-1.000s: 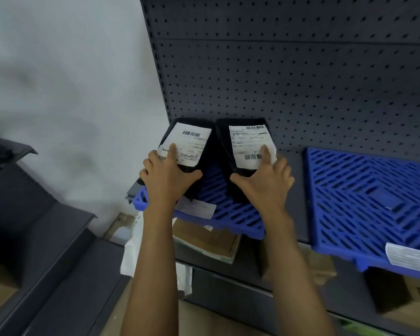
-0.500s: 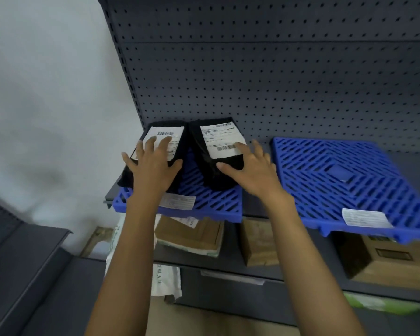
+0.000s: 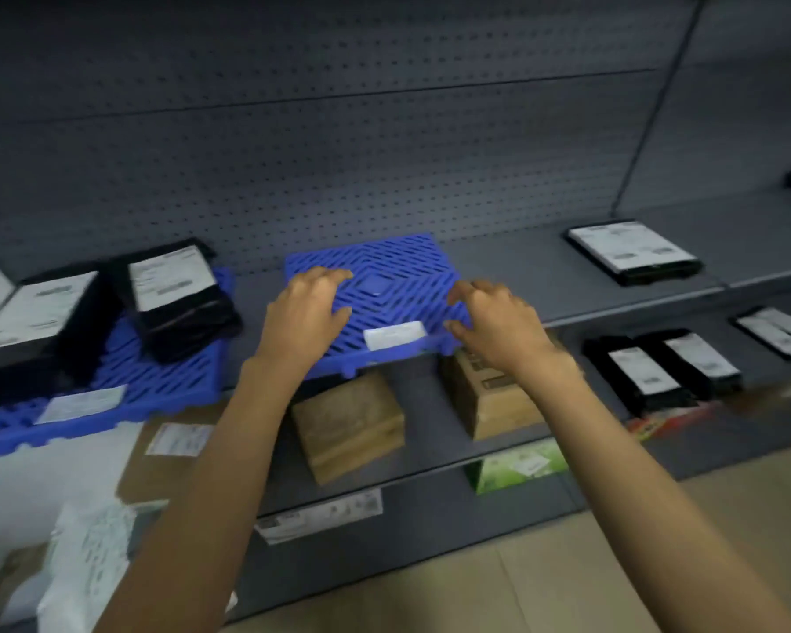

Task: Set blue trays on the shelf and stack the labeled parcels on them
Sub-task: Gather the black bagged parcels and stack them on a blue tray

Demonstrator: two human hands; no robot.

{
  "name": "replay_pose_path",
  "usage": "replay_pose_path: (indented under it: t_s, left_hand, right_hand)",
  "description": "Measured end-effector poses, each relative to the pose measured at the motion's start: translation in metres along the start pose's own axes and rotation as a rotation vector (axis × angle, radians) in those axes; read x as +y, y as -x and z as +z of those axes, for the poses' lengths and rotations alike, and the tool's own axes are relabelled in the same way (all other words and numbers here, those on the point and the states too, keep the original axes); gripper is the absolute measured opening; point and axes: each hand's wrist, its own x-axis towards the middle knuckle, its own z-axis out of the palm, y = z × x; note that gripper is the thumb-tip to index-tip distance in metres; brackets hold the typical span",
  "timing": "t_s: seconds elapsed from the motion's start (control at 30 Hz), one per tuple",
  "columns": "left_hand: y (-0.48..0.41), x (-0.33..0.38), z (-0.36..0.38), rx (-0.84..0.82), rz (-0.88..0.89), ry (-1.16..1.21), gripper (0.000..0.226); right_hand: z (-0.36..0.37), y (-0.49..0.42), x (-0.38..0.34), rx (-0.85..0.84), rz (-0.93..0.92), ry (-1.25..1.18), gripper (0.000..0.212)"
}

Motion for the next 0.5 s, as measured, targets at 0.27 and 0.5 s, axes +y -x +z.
replay_pose_path:
  t_s: [0.27,0.5]
  left_hand:
    - [0.000,0.179,0.061,-0.064,0.216,0.046,0.049]
    - [-0.011,0.307,0.106,-0.138,0.436,0.054,0.046]
  right_hand:
    - [-0.052,0.101,0.159,0.001,0.157,0.155,0.036]
    - [-0.077,0.157,0.261,0.044,0.329,0.165,0.035]
